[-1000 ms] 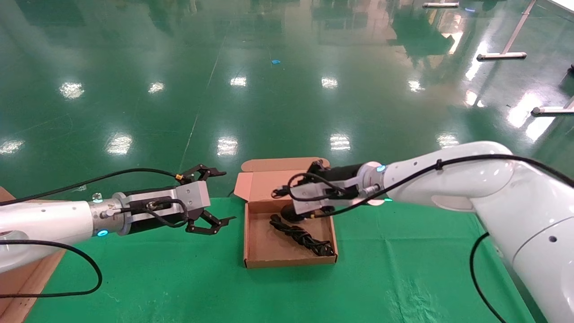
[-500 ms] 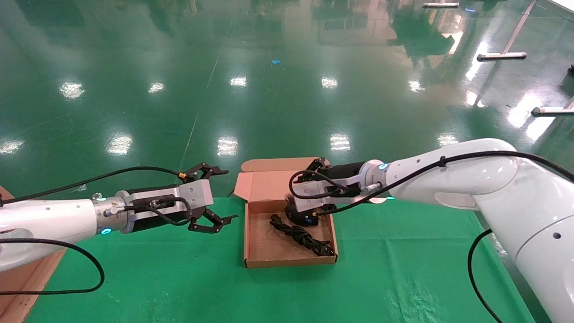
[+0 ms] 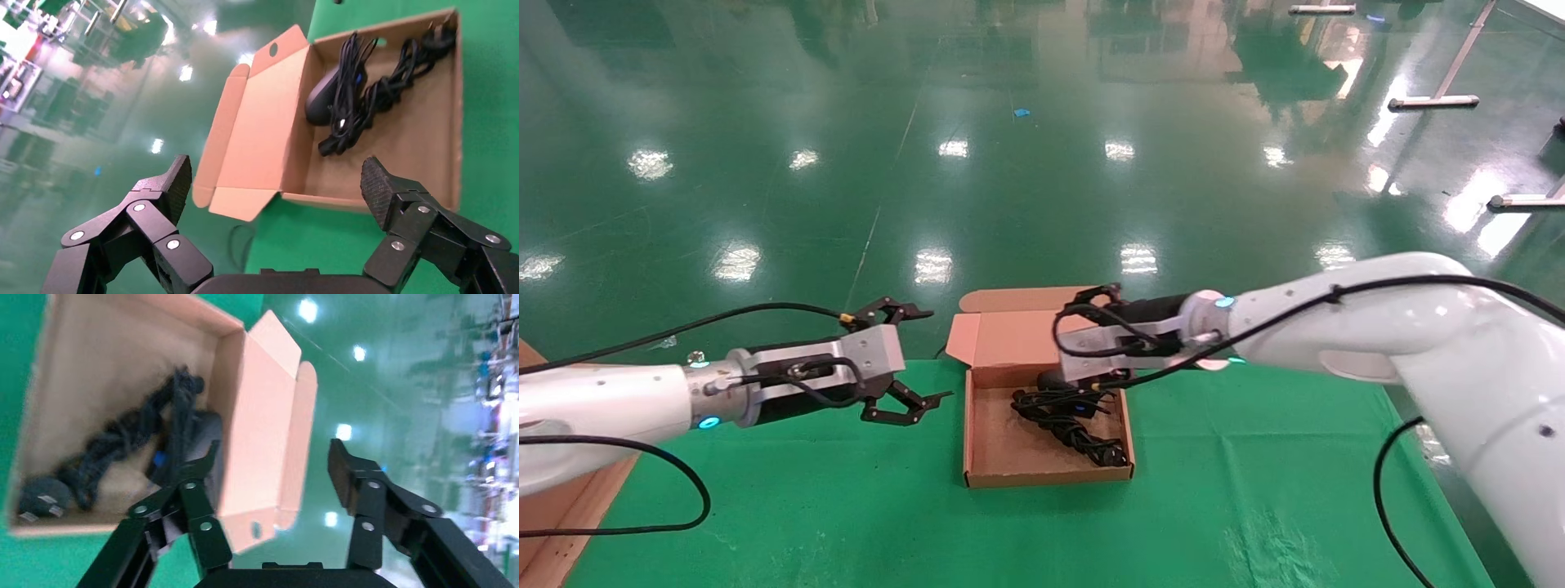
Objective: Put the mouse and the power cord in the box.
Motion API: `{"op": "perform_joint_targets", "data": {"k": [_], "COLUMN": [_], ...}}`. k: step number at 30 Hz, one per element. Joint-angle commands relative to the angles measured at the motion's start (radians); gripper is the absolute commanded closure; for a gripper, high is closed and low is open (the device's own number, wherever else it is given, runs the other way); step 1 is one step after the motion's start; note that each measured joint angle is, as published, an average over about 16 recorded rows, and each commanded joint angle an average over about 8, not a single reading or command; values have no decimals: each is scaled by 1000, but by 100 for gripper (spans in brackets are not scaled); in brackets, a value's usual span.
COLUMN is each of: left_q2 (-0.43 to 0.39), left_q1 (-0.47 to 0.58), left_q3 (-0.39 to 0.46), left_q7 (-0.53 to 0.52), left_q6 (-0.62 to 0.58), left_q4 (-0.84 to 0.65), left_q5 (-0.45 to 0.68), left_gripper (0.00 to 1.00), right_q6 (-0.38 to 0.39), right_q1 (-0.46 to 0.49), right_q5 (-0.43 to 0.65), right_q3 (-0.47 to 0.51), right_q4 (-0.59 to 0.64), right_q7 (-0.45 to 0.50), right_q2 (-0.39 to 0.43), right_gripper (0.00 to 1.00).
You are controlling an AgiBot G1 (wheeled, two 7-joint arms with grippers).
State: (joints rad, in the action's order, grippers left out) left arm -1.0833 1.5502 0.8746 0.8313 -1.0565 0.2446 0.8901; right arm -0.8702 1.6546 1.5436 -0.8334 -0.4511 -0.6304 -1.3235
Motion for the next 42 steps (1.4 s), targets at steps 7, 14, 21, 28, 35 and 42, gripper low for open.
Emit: {"op": "perform_joint_targets", "data": {"k": [7,14,21,28,35,42], "left_q2": [61,120,179,238,296,355], "left_q1": [-61,-121,-180,-239,-298,-358], "left_q3": [-77,-152,-226,-299,-373,-447], "left_q7": [-131,-260,-386,-513,-639,-766], "left_q6": [-57,-112,-166,-221,-275,-330], "left_q4": [134,265,394,523,652,782], "left_q5": [-21,-41,-60,-80,-100,-120], "left_gripper": [0,0,0,0,0,0], "right_q6": [-78,-156,-234,-311,-388,-465], "right_q1": [-73,-145,-217,-288,-359,-432], "right_q5": [-102,-203,-304,-404,-504,-605], "right_q3": [70,139,207,275,343,412], "right_q4": [-104,-208,-311,-414,-516,-620], "right_q7": [103,205,306,407,507,609], "right_q2": [88,177,265,353,441,530], "right_gripper": [0,0,0,0,0,0]}}
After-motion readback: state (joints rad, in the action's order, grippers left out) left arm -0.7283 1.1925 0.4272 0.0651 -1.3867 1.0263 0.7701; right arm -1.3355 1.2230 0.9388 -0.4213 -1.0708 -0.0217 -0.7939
